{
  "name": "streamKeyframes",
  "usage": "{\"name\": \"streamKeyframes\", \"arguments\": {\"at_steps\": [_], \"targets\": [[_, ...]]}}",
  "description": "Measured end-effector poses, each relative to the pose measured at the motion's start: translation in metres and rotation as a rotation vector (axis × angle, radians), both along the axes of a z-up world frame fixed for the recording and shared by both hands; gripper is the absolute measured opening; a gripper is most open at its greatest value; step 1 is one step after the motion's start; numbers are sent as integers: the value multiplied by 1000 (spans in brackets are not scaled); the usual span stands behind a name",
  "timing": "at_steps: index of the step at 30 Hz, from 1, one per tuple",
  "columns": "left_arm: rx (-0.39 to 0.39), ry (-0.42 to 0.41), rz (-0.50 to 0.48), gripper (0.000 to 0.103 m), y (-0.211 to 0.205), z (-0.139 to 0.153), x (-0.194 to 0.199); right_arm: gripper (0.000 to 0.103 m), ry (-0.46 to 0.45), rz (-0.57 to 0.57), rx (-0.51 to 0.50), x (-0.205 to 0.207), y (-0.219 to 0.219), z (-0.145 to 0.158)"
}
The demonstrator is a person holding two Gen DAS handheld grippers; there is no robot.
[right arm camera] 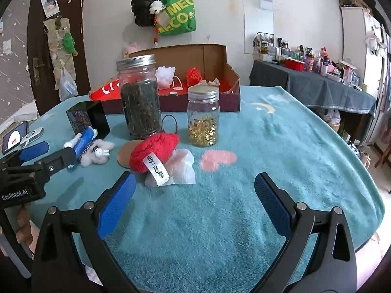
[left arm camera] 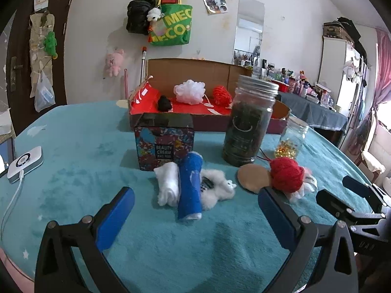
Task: Organize soft objects
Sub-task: 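Grasp the white cotton pad with the left tool while the right tool grasps the red knitted pouch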
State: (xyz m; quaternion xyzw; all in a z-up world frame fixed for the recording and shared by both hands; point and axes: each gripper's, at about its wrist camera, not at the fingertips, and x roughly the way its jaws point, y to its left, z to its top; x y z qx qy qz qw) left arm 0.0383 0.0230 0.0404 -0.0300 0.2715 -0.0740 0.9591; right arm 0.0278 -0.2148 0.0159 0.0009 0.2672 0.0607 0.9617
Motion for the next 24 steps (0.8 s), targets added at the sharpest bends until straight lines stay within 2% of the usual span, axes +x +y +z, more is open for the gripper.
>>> {"name": "streamKeyframes", "arguments": {"at_steps": [15, 20, 24], "targets": [[16, 53, 25, 102, 29, 4, 24, 99, 29, 34, 25, 25, 12, 7], [49, 92, 14, 86, 39, 4, 40, 99, 42, 72, 14, 42, 21, 15], [36, 150, -11, 69, 48, -5, 53, 99, 61, 102, -10, 55, 31, 16]]}}
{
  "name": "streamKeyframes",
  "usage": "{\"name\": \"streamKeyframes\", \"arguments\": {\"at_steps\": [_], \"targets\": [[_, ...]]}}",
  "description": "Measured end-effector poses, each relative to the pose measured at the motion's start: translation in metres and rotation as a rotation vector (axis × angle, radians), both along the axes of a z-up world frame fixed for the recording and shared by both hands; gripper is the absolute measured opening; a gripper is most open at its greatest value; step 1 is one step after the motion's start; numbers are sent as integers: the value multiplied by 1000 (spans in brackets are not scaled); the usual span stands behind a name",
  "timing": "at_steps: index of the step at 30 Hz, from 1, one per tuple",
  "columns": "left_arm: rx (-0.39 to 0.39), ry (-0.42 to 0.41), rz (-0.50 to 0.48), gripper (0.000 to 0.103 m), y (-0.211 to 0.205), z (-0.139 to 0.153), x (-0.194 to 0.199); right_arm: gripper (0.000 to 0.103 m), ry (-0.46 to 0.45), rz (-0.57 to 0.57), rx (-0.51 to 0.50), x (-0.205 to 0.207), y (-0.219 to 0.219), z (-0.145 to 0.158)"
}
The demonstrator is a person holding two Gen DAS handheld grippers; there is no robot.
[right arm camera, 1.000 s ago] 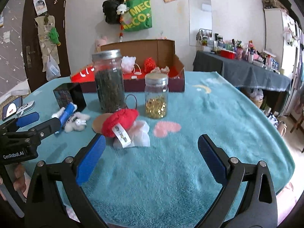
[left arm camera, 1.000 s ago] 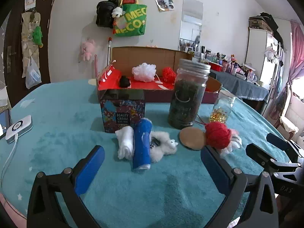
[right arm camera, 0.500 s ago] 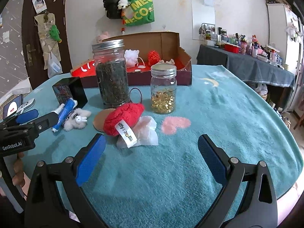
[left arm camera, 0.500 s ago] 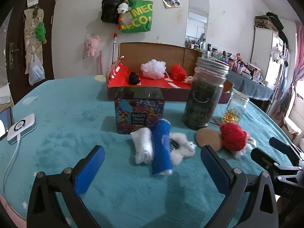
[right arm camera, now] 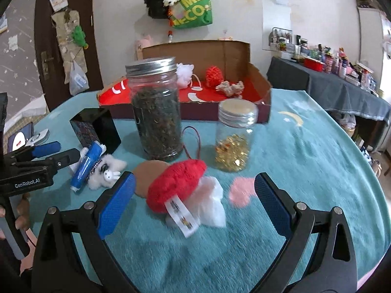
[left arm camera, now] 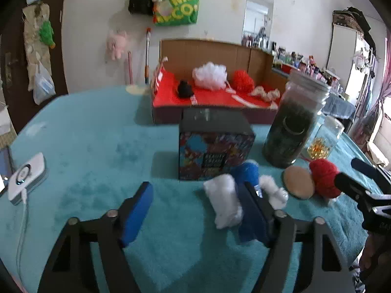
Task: Organize soft objects
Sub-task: 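Grasp the white cotton pad with the left tool while the right tool grasps the red knitted pouch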
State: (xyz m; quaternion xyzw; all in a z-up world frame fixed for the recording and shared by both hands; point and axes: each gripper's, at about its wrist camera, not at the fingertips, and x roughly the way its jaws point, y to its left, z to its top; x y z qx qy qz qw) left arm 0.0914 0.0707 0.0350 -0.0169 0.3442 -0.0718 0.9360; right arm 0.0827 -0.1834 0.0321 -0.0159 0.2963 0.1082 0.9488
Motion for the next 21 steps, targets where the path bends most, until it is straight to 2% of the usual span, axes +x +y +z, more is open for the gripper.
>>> {"name": "streamKeyframes", "arguments": {"at_steps": [2, 3, 4, 5, 6, 9, 13, 16, 21], "targets": [[-39, 39, -32, 58, 3, -6, 6, 98, 22, 27, -5, 6, 5, -3], [-58, 54, -53, 51, 3, -8, 8, 89, 37, 47, -5, 8, 8, -5], [-77, 74, -91, 38, 2, -10, 10, 80, 46, 58, -6, 10, 9, -6], [-90, 85, -121, 31, 1, -11, 11, 58, 67, 75, -5, 12, 11, -9], [-98, 90, -139, 19, -1, -11, 11, 43, 85, 90, 5, 14, 11, -12], [-81, 72, -158, 14, -5, -10, 7, 42, 75, 109, 40, 10, 6, -11], [-113, 63, -142, 12, -3, -1, 3, 41, 63, 115, 56, 4, 1, -6], [-84, 0, -141, 12, -7, 15, -7, 41, 49, 117, 64, 1, -5, 0], [-98, -49, -222, 12, -26, 38, -16, 41, 40, 129, 87, 0, -9, 7]]}}
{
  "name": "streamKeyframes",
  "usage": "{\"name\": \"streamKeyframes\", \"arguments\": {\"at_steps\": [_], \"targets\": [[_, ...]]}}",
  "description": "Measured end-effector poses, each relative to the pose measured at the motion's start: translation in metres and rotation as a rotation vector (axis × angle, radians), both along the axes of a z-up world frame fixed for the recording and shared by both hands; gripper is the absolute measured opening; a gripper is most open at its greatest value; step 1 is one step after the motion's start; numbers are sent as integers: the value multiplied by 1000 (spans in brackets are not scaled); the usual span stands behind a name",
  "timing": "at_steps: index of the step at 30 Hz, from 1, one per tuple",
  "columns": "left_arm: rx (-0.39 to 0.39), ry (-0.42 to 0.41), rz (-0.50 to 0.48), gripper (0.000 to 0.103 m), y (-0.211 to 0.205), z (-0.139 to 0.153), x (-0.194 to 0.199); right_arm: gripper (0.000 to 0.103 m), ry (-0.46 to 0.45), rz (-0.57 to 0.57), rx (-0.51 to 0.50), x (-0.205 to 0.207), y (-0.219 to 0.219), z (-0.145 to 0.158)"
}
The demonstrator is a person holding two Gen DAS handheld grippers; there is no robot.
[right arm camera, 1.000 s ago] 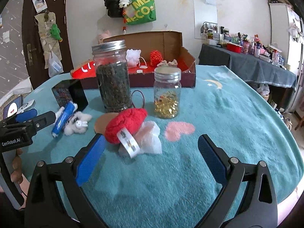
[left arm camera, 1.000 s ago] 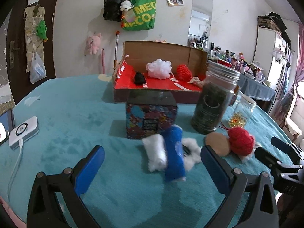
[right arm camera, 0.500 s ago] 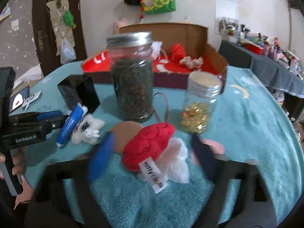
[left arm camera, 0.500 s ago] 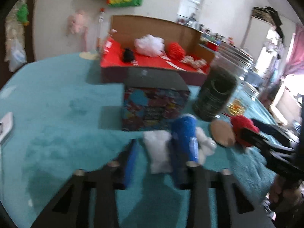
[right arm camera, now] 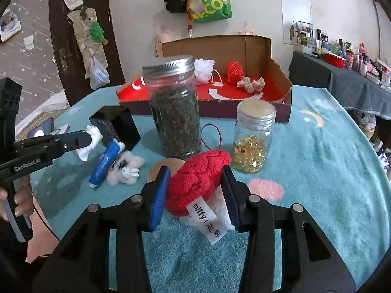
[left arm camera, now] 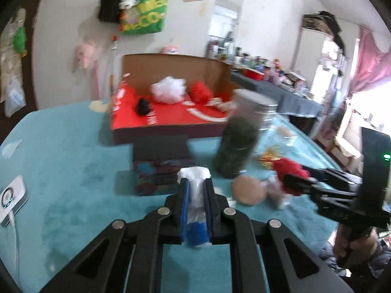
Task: Organize soft objects
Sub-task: 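Lift the white pad and red knitted pouch off the table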
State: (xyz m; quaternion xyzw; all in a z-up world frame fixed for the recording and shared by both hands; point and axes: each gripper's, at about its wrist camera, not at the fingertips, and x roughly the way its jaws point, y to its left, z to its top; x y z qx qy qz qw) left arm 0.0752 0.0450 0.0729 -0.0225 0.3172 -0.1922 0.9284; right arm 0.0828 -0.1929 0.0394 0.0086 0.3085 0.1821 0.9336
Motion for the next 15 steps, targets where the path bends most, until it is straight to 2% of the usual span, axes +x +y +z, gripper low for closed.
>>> {"name": "streamKeyframes", "arguments": {"at_steps": [6, 9, 15], "targets": [[-10, 35, -103, 12, -37, -6, 11, 41, -11, 39, 7, -1, 5, 0], [-22, 75, -125, 12, -46, -14, 16, 41, 7, 54, 26, 2, 5, -3], [-21, 101, -139, 12, -52, -19, 22, 41, 32, 69, 43, 6, 4, -7]]}}
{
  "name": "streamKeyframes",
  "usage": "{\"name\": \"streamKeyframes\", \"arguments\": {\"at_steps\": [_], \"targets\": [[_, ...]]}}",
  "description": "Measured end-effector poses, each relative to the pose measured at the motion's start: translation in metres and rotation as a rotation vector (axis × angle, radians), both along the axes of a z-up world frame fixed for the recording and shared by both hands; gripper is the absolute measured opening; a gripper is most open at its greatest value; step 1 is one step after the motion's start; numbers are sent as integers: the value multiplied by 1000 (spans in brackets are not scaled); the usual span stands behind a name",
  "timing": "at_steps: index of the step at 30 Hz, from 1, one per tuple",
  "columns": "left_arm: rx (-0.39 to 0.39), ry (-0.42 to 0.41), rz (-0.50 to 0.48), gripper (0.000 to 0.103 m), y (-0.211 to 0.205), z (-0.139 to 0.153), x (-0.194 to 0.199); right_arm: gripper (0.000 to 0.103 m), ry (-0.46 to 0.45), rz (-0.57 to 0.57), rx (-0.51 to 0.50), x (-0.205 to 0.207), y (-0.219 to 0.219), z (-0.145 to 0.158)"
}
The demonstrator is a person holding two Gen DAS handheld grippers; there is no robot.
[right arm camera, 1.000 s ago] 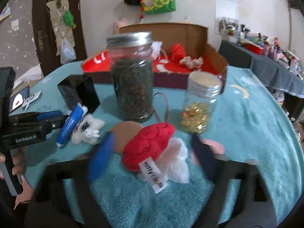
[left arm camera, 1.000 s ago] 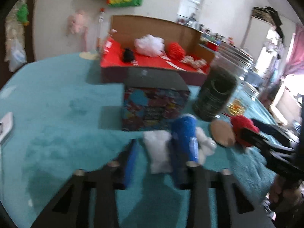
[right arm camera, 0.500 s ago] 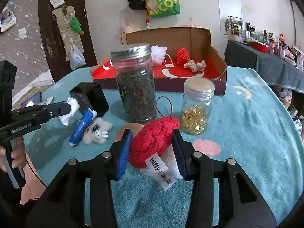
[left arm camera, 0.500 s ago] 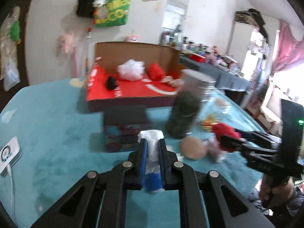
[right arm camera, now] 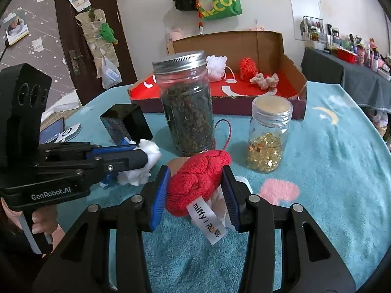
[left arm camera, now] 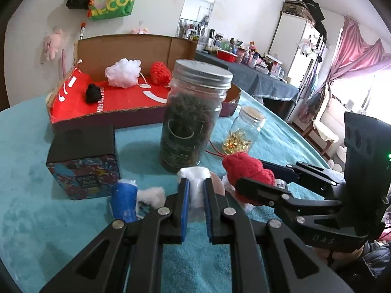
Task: Organize soft objects
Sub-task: 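Lift the white pad and red knitted pouch off the table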
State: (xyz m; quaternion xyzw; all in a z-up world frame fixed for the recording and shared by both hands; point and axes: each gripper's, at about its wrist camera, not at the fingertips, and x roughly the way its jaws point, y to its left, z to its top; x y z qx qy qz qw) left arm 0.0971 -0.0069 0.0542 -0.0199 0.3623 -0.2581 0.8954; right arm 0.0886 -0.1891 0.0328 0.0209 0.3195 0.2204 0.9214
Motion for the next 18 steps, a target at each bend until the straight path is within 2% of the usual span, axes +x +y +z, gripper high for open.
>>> {"name": "streamKeyframes", "arguments": {"at_steps": [6, 18], "targets": [[-9, 6, 8, 12, 4, 2, 1, 41, 8, 7, 21, 0, -3, 1], [-27, 15, 95, 12, 53, 12, -4, 41, 57, -10, 110, 6, -36, 4]]}}
